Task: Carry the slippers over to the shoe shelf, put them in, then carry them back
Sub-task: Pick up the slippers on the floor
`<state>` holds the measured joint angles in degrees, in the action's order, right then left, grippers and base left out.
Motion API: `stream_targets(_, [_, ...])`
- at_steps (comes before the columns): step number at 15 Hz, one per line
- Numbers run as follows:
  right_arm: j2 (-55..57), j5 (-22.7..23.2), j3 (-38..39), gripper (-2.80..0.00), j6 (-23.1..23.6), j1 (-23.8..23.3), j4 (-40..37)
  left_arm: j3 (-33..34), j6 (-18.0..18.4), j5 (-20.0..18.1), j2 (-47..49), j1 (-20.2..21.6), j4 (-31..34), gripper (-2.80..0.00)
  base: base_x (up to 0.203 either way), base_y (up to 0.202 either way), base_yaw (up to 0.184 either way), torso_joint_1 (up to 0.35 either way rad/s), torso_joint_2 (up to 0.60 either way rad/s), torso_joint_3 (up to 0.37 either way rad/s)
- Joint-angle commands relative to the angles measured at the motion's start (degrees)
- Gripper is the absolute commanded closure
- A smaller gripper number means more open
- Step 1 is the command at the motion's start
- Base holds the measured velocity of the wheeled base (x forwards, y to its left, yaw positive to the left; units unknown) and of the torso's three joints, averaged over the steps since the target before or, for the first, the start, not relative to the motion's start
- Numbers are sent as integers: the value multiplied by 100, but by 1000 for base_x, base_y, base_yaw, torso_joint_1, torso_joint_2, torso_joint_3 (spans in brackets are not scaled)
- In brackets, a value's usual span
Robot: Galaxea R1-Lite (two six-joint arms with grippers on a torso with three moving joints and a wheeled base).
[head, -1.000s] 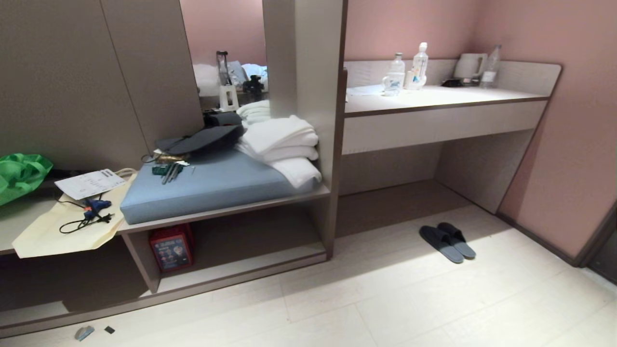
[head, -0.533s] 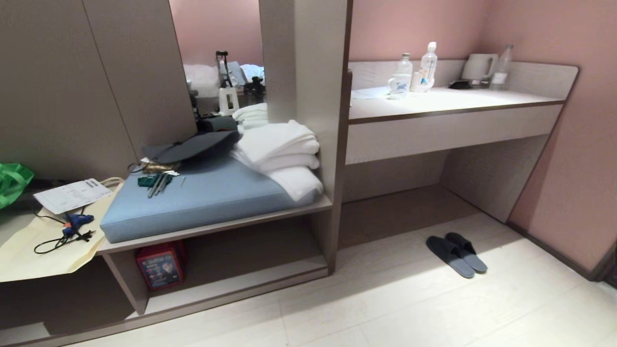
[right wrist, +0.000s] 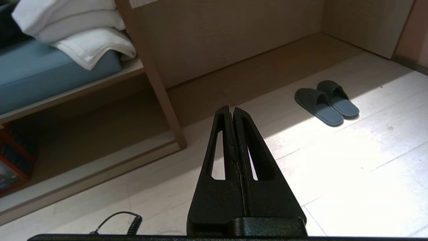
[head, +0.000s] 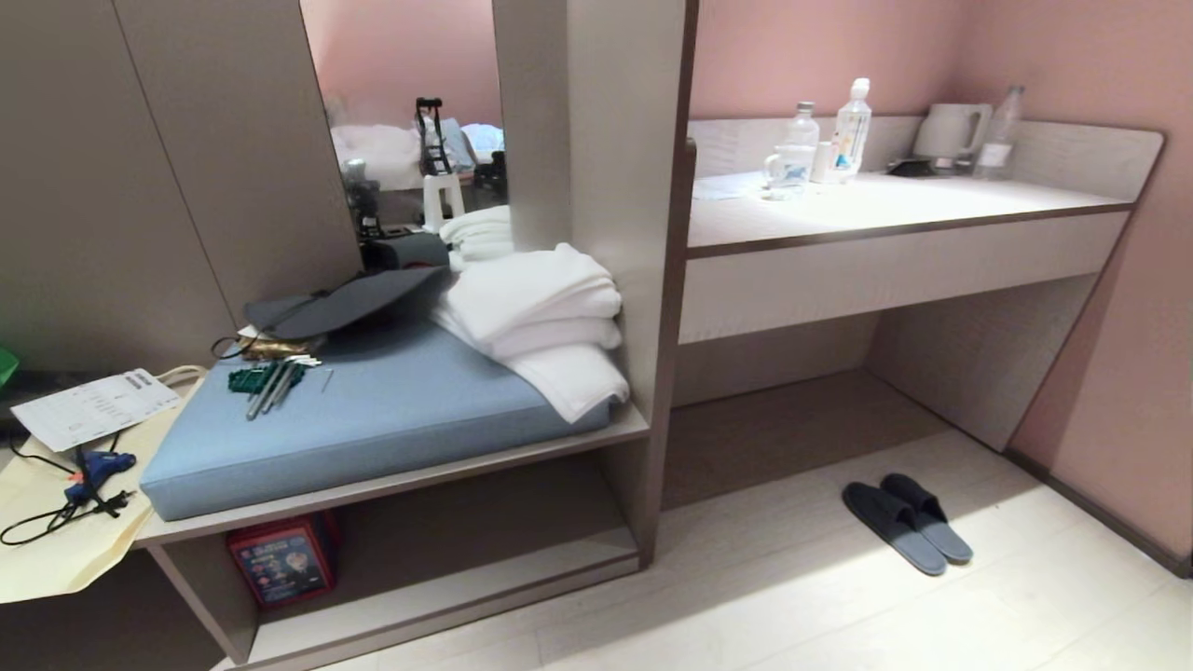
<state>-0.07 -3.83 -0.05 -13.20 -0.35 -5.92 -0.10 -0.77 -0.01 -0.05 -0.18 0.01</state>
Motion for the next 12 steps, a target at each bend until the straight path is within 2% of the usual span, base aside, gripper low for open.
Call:
stream_targets(1, [-1, -4, -4, 0, -7, 0, -5, 1, -2, 1, 2, 1, -1, 0, 197, 0, -2, -2, 2, 2])
stream_targets(6, [-1, -4, 5, 0, 1, 0, -5, 8, -11, 1, 3, 1, -10, 0, 183, 0, 0, 3, 2, 3])
stream_targets(12, [-1, 40, 5, 0, 283, 0, -5, 1, -11, 1, -4, 1, -10, 0, 12, 0, 0, 2, 2, 0])
